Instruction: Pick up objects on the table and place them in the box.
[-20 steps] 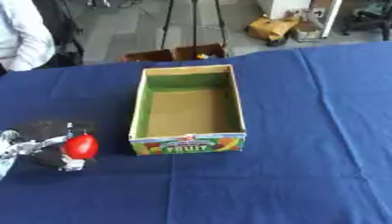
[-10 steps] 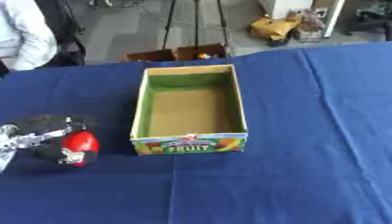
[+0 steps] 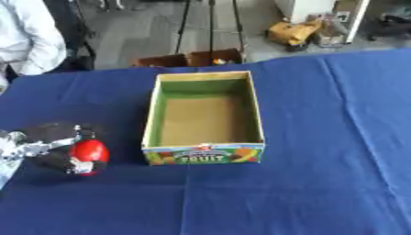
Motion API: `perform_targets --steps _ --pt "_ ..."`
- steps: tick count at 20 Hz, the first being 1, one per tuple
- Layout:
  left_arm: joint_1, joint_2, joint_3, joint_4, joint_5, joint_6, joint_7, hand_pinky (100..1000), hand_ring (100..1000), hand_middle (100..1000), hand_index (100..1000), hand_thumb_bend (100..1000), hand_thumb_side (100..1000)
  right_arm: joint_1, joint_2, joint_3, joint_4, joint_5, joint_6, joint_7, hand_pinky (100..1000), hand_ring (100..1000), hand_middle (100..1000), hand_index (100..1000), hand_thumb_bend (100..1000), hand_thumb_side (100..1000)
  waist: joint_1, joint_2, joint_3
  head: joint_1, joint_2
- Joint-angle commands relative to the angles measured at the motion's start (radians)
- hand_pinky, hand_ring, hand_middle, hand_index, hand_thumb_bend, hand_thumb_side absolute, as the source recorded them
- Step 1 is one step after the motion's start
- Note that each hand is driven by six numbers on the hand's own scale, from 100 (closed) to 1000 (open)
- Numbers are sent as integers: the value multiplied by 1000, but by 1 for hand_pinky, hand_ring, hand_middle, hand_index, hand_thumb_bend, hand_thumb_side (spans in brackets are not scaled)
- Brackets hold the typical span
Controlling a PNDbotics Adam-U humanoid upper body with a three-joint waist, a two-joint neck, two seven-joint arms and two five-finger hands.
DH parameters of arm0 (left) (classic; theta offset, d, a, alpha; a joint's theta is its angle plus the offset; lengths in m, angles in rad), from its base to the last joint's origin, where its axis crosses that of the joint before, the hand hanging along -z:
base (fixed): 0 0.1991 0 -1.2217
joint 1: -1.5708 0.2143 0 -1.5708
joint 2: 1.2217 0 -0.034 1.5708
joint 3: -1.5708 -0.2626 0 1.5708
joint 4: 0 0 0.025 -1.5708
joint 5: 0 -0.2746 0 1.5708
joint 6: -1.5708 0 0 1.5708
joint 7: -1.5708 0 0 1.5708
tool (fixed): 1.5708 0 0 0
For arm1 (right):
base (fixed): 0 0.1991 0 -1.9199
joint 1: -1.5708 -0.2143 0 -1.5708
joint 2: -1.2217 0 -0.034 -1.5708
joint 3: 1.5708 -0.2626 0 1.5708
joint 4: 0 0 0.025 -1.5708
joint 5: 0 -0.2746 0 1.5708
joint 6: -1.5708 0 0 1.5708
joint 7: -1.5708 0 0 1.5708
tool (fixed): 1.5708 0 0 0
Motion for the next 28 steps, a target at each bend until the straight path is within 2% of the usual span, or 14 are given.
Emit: perform_targets --steps 1,9,15,19,21,24,28 --pt "-20 36 -1 -5 -18 -253 -252 574 754 944 1000 446 970 -9 -6 0 -15 -8 -5 0 752 823 488 773 100 720 -1 -11 0 3 -7" --pt "-12 26 -9 20 -51 -265 -248 546 713 915 995 442 916 -12 -3 0 -15 -9 -4 -1 755 824 477 772 100 719 1 -4 -2 1 -9" --pt "-7 23 -7 29 -64 -260 -249 506 700 894 1000 382 849 -15 -1 -1 -15 -10 -5 -3 756 825 476 771 100 721 2 0 -3 -1 -13" --pt "-2 23 -4 33 -74 -251 -243 469 688 878 1000 280 728 -16 -1 -2 -15 -10 -6 -3 757 825 475 771 100 716 2 3 -3 -4 -15" --pt "-1 24 -2 33 -78 -242 -236 456 713 869 999 100 574 -17 0 -2 -15 -10 -6 -3 757 821 474 770 100 714 2 4 -2 -5 -15" --pt "0 25 -1 32 -83 -226 -218 476 741 860 999 100 495 -17 0 -2 -15 -10 -7 -3 757 819 474 769 100 715 2 5 -1 -8 -16" --pt "3 26 -5 31 -94 -212 -200 453 711 815 978 100 446 -17 -1 -2 -15 -11 -10 -7 758 816 473 768 100 713 2 6 -2 -9 -16"
